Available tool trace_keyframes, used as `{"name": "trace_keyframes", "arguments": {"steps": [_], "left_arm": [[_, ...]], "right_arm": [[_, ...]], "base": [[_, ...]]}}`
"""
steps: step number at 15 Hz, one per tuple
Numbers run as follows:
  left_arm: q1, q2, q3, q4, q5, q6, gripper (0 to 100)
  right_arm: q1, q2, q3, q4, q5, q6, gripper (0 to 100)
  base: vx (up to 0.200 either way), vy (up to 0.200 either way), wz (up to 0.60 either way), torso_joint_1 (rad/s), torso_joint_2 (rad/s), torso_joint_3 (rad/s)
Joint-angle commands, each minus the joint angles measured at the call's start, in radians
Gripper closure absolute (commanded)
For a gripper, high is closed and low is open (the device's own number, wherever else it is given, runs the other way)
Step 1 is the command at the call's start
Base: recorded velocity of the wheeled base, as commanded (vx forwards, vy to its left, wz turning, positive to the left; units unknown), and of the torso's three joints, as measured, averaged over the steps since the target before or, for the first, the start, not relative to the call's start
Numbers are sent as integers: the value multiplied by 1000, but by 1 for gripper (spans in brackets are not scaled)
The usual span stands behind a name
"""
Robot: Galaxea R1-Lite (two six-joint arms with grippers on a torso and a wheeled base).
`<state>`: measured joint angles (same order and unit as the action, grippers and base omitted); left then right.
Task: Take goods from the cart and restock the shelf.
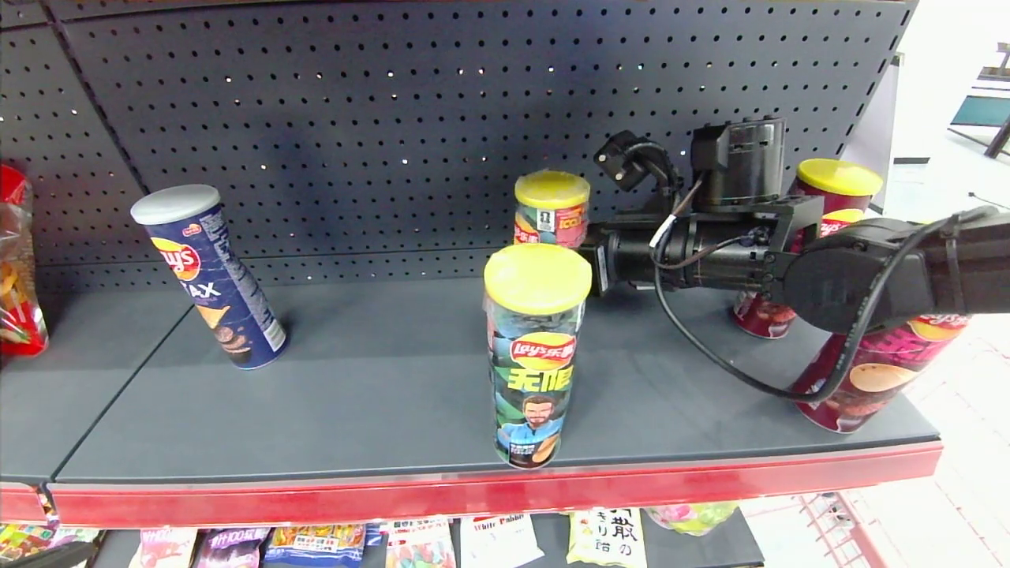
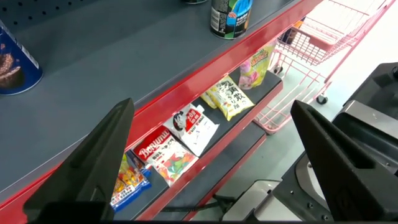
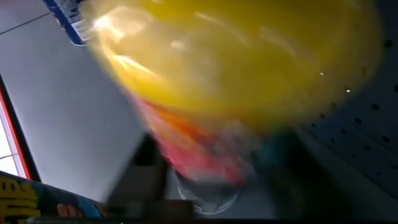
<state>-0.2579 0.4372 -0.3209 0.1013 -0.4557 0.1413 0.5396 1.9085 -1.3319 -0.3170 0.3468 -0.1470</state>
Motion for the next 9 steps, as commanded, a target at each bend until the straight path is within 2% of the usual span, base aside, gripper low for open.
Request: {"name": "trace_keyframes", "arguments": {"steps": [1,4,6,9], "left_arm": [[0,6,0,0,0,0,0],[0,18,-3,-2,-1,-2,0],[0,35,-6,-2,0,-2,0],[0,109,-26,-8,0,0,0]], "right_arm": [[0,-6,5,1,-2,0,0],[0,-46,42,7,-11,1,0],[-1,-117,112,38,-23,3,0],[-3,-240,267,50,-103,6,0]], "base": [[0,0,0,0,0,0],[0,0,0,0,0,0],[0,0,0,0,0,0],[0,0,0,0,0,0]]}}
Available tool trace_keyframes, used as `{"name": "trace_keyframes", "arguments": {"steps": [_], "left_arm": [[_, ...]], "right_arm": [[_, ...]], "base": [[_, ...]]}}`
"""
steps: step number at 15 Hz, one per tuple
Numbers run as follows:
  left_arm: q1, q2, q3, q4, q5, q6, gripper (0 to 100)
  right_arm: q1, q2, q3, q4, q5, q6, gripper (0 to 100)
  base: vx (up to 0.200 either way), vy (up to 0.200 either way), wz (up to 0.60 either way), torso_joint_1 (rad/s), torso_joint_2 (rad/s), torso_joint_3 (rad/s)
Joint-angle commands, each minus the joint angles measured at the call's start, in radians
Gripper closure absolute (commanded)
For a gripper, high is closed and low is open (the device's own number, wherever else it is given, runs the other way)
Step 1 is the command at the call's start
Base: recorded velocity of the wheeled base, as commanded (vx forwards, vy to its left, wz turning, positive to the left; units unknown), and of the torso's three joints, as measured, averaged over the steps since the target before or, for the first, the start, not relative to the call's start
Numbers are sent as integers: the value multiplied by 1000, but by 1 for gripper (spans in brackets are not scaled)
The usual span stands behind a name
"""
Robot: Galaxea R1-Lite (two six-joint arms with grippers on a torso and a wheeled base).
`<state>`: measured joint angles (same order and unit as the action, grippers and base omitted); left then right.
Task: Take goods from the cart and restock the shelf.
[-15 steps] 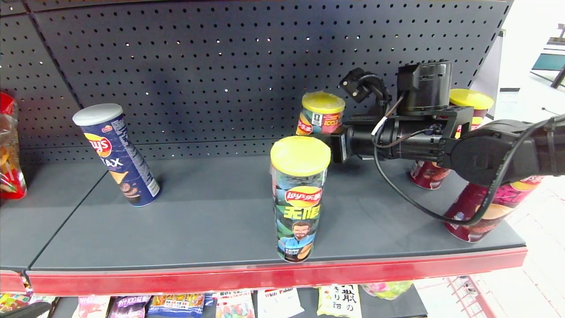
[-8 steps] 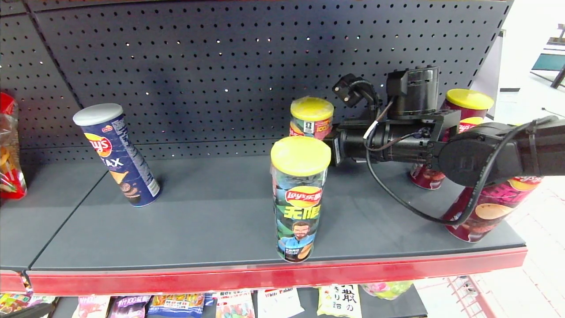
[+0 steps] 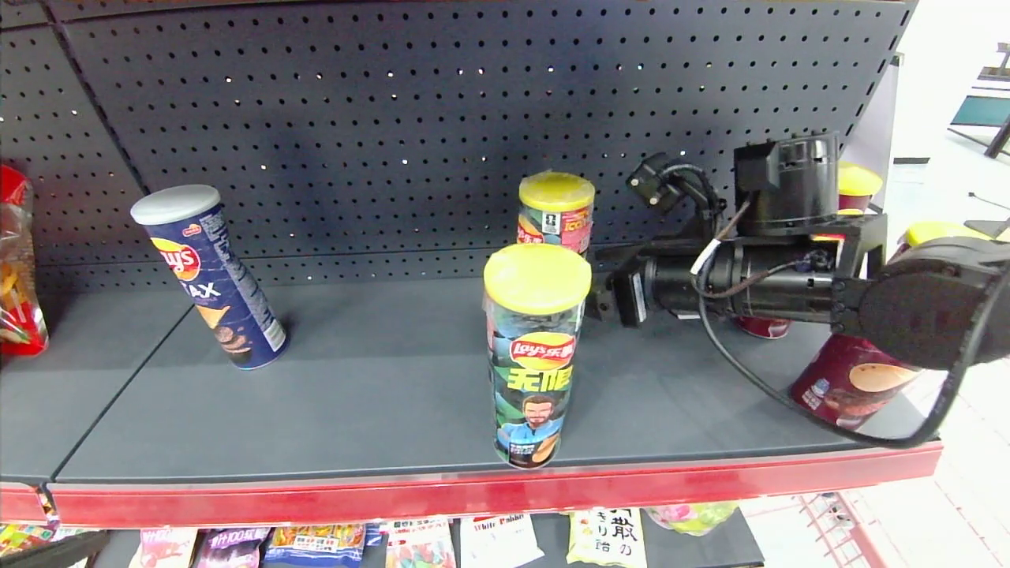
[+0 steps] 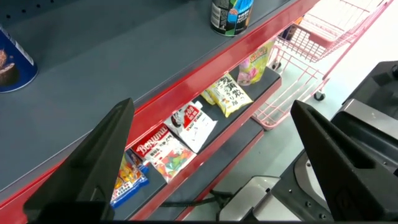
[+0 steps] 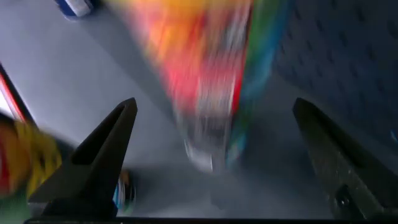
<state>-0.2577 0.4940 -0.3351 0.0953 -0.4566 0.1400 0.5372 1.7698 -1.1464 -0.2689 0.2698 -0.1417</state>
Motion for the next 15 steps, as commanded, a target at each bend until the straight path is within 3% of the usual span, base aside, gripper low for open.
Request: {"name": "trace_keyframes", "arguments": {"steps": [1,5,10,15], "left_arm": [[0,80,-24,-2,3,1,0],[0,233,-93,-9,1,0,0],[-9,543,-116,-255,-5,3,0],[-69,787,-174,-348,-5,7,0]], "right_arm": [[0,-145,137,2,-32,2,0],[-2,-286,293,2,-63,4,0],[6,-555,499,4,-57,14,0],[70,-837,708,7,-57,21,0]], "base": [[0,0,0,0,0,0],[0,0,0,0,0,0],[0,0,0,0,0,0],[0,0,0,0,0,0]]}}
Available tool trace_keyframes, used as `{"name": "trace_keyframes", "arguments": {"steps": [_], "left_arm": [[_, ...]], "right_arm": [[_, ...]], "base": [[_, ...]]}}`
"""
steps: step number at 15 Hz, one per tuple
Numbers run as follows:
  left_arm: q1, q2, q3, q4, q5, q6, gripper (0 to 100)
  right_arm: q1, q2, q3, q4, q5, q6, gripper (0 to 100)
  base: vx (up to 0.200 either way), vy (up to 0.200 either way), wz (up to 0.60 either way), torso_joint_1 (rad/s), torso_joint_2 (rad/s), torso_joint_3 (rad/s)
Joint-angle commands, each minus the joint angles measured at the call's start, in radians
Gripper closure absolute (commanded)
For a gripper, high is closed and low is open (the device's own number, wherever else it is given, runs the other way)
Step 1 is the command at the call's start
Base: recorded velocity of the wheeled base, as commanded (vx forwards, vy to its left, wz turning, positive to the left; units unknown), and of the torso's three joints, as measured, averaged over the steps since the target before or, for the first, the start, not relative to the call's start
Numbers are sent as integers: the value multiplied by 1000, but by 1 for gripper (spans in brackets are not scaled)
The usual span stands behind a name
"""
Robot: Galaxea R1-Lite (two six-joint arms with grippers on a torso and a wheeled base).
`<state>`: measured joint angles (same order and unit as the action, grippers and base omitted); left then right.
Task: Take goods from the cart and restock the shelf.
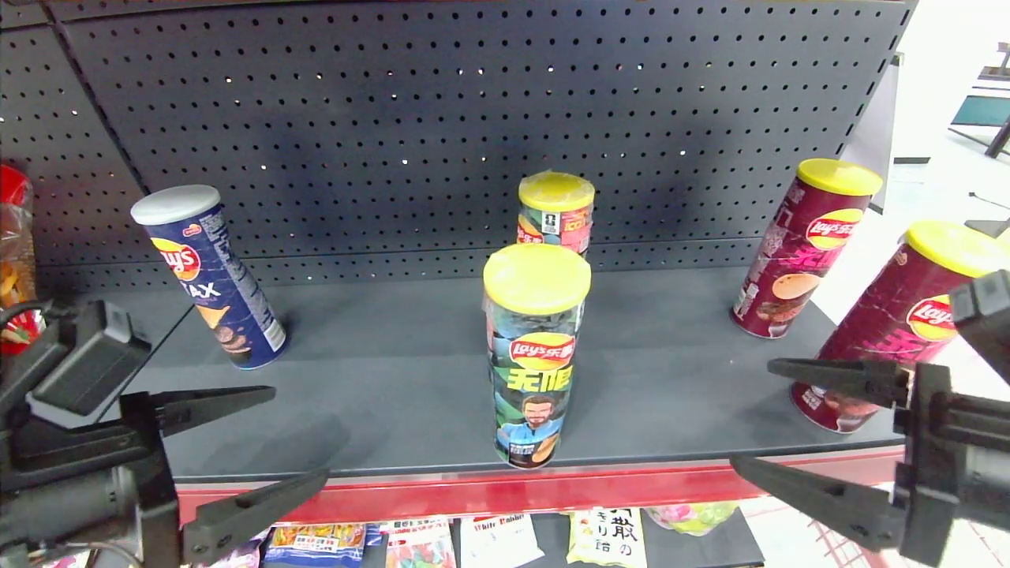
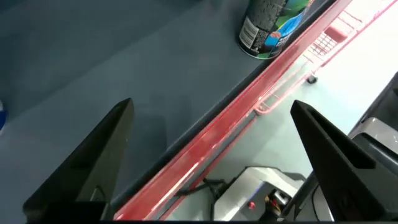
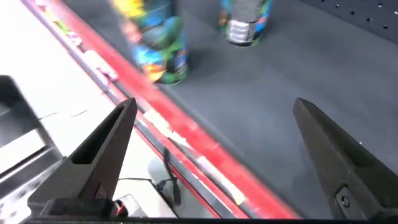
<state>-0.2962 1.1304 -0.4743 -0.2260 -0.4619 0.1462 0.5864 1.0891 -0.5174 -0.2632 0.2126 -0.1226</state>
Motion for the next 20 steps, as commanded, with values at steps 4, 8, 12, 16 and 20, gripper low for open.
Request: {"name": "trace_keyframes", "arguments": {"steps": [4,8,12,16,20], "left_arm": [[-97,308,-98,-144,-4,1,0],[-123,408,-182,-145,-1,3,0],[-141,456,-201,-150,-1,15,0],[-156,519,-256,-161,-3,18,0],[-170,552,-293,-161,-3,18,0]], "right_arm": [[7,-262,80,62,-9,55,0],[-120,-410,77,216,-9,101,0],[-192,-431,71,222,-9,149,0],[-198,-423,60,222,-9,150,0],[-198,-422,59,222,-9,150,0]], "base": [[0,0,0,0,0,0],[0,0,0,0,0,0],[0,0,0,0,0,0],[0,0,0,0,0,0],[0,0,0,0,0,0]]}}
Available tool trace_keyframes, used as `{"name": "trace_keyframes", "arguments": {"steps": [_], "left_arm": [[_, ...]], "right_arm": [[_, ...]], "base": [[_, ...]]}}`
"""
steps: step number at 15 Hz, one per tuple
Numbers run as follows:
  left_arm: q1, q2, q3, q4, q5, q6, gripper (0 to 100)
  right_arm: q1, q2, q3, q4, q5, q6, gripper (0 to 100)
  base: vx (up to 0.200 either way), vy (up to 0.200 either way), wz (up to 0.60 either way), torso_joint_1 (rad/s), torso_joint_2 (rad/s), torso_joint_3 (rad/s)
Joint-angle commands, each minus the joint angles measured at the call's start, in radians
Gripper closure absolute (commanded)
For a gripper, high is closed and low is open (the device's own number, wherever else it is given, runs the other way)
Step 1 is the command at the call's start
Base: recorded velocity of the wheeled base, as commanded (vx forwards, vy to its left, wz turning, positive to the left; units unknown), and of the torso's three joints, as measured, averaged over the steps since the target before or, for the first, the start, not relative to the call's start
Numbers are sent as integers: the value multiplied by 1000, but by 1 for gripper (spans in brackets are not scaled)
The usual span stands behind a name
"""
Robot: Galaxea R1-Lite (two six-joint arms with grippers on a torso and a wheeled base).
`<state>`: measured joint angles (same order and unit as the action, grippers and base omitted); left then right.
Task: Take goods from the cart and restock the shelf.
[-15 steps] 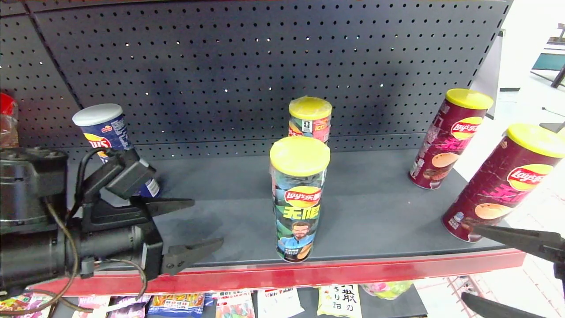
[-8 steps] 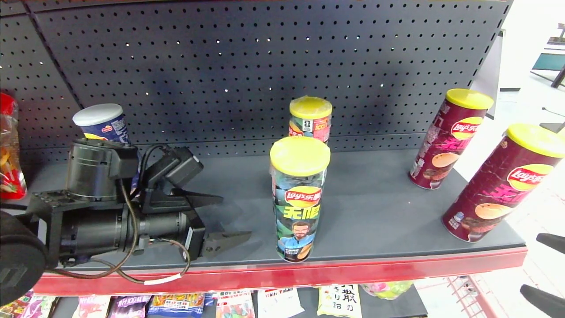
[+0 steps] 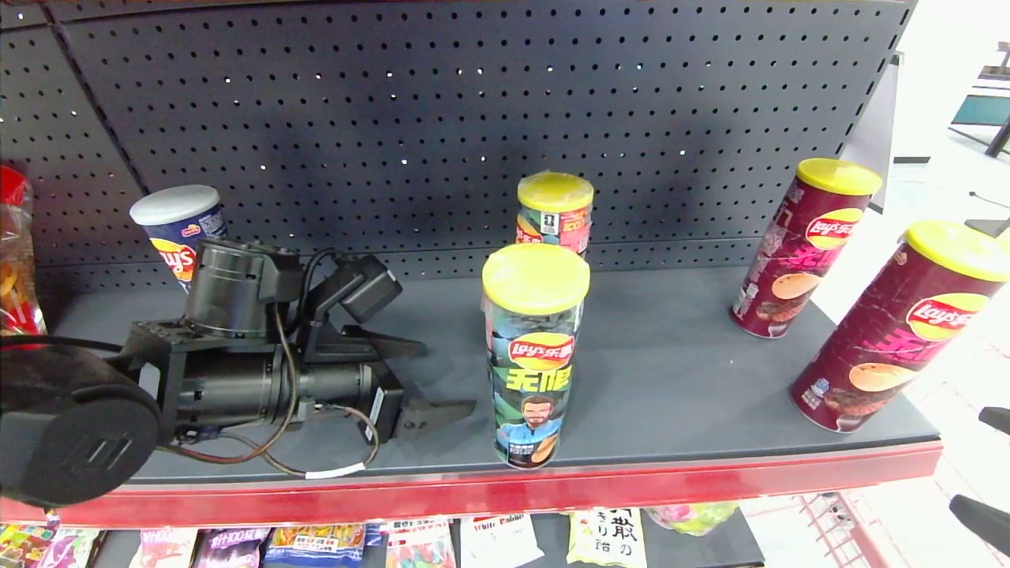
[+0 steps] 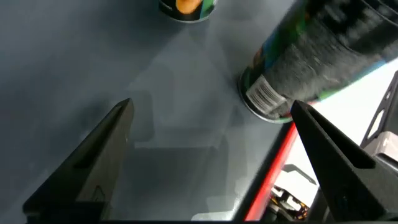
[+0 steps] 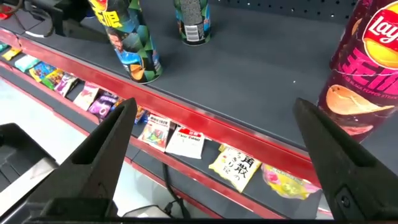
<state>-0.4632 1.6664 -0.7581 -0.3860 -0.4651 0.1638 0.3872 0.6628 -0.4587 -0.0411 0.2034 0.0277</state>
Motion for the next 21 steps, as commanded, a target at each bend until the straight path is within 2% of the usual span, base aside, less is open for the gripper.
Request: {"name": "trace_keyframes", "arguments": {"steps": [1,9,16,18,21], "left_arm": [[-15,26,-18,-1,-1,0,0],[-32,87,-90,-2,-1,0,0],[-26,62,-56,-1,0,0,0],[24,-34,26,-1,6,3,0],[120,-255,74,36,48,17,0]], "right_arm": [[-1,5,-1,0,1,0,0],[-1,6,-1,0,1,5,0],[-1,17,-1,0,1,5,0],[-13,17,5,1,-6,5,0],[-117,24,8,1,-41,-8,0]], "base": [[0,0,0,0,0,0],[0,0,0,0,0,0],[0,0,0,0,0,0],[0,0,0,0,0,0],[0,0,0,0,0,0]]}}
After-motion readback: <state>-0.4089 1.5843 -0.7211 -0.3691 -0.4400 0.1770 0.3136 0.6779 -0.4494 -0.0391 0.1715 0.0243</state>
